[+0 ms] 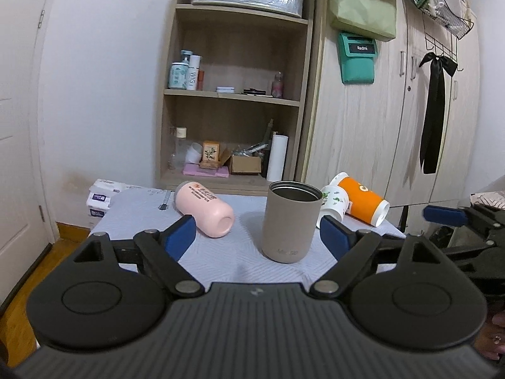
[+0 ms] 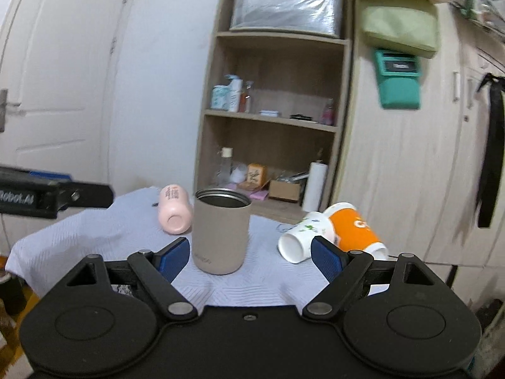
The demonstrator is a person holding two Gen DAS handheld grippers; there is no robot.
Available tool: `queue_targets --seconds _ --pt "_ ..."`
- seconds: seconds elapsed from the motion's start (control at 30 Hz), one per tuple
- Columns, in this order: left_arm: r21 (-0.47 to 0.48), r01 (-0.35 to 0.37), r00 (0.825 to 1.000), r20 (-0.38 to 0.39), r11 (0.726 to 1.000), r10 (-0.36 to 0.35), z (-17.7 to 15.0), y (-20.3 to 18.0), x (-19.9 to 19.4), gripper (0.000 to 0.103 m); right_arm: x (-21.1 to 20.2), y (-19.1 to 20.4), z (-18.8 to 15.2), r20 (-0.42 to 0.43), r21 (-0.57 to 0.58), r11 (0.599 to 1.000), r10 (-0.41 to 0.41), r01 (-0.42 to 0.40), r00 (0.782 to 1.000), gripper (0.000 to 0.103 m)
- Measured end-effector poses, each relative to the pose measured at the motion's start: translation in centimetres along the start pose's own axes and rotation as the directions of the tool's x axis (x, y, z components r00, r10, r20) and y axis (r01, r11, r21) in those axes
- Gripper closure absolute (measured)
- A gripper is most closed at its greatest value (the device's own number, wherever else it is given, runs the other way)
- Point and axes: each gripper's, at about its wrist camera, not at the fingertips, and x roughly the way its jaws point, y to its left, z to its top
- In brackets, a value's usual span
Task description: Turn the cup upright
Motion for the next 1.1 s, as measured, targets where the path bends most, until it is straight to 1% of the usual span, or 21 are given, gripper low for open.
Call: queue_targets --seconds 0.03,0.07,0.1,0.13,0.2,0.4,0.6,0.83,0.97,1.1 --pt "-0.004 -0.005 1.000 0.003 1.000 0.005 -0.1 0.1 -0.3 0.014 -0.3 -0.1 0.0 0.007 0.025 1.000 -0.010 0.010 1.000 0.002" --pt "-0.005 -0.009 1.000 0.010 1.000 0.009 -0.2 0.1 -0.6 0.009 -0.5 -0.3 -0.1 0.017 0.047 0.999 -0.019 0.018 1.000 0.000" --pt "-0.004 -0.017 1.000 0.024 1.000 0.017 -0.3 0.1 -0.9 0.006 -0.9 -0.4 -0.3 0.034 0.067 0.997 -0.029 0.027 0.999 0.000" --pt "-0.003 -0.026 0.999 0.042 1.000 0.026 -0.5 0.0 -1.2 0.000 -1.1 -0.4 -0.4 0.043 0.078 0.996 -0.036 0.032 0.998 0.000" --pt "0.001 -0.043 0.997 0.068 0.999 0.042 -0.9 -0.2 -1.8 0.000 -1.6 -0.4 -0.6 0.042 0.088 0.995 -0.048 0.044 0.998 0.000" --pt "-0.004 -0.056 0.997 0.044 0.998 0.056 -1.3 -0.2 -2.3 0.000 -2.5 -0.3 -0.7 0.028 0.111 0.992 -0.056 0.053 0.998 0.000" --pt "0.006 -0.073 0.997 0.029 0.997 0.073 -1.7 -0.3 -2.3 0.000 -2.9 -0.2 -1.1 0.024 0.075 0.991 -0.117 0.115 0.993 0.000" --pt "0.034 -0.084 0.996 0.025 0.996 0.083 -2.0 -0.8 -2.1 0.000 -2.8 -0.4 -1.4 0.014 0.071 0.988 -0.141 0.139 0.990 0.000" --pt "0.046 -0.087 0.996 0.023 0.995 0.086 -2.2 -1.0 -2.0 0.000 -2.7 -0.6 -1.9 0.009 0.073 0.990 -0.122 0.121 0.992 0.000" --pt "0.053 -0.089 0.996 0.011 0.995 0.089 -2.4 -1.1 -1.9 0.000 -2.7 -0.7 -2.3 -0.002 0.082 0.989 -0.122 0.121 0.993 0.000"
